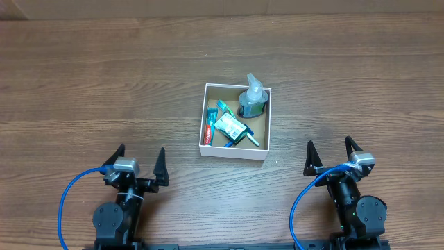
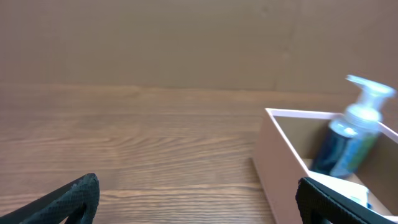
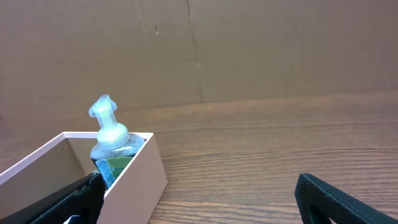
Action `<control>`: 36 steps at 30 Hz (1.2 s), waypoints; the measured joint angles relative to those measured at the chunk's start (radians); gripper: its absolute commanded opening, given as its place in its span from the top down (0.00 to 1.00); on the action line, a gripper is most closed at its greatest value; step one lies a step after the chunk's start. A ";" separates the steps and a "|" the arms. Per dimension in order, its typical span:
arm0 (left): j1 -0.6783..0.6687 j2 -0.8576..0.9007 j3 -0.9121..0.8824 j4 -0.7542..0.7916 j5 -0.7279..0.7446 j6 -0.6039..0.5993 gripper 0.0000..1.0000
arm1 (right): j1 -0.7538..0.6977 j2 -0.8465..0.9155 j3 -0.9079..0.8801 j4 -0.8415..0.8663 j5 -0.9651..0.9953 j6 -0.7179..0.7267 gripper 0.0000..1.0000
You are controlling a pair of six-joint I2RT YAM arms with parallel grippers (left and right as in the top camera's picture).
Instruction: Pack container
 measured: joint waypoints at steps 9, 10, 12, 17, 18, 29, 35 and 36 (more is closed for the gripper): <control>0.000 0.000 0.000 -0.010 -0.100 -0.045 0.00 | 0.000 0.000 0.000 0.000 0.000 0.000 0.00; 0.000 0.000 0.000 -0.010 -0.102 -0.045 0.00 | 0.000 0.000 0.000 0.000 0.000 0.000 0.00; 0.000 0.000 0.000 -0.010 -0.103 -0.046 0.00 | 0.000 0.000 0.000 0.000 0.000 0.000 0.00; 0.000 0.000 0.000 -0.010 -0.103 -0.046 0.00 | 0.000 0.000 0.000 0.000 0.000 0.000 0.00; 0.000 0.000 0.000 -0.010 -0.103 -0.045 0.00 | 0.000 0.000 0.000 0.000 0.000 0.000 0.00; 0.000 0.000 0.000 -0.010 -0.103 -0.046 0.00 | 0.000 0.000 0.000 0.000 0.000 0.000 0.00; 0.000 0.000 0.000 -0.010 -0.103 -0.046 0.00 | 0.000 0.000 0.000 -0.001 0.000 0.000 0.00; 0.000 0.000 0.000 -0.010 -0.103 -0.046 0.00 | 0.000 0.000 0.000 -0.001 0.000 0.000 0.00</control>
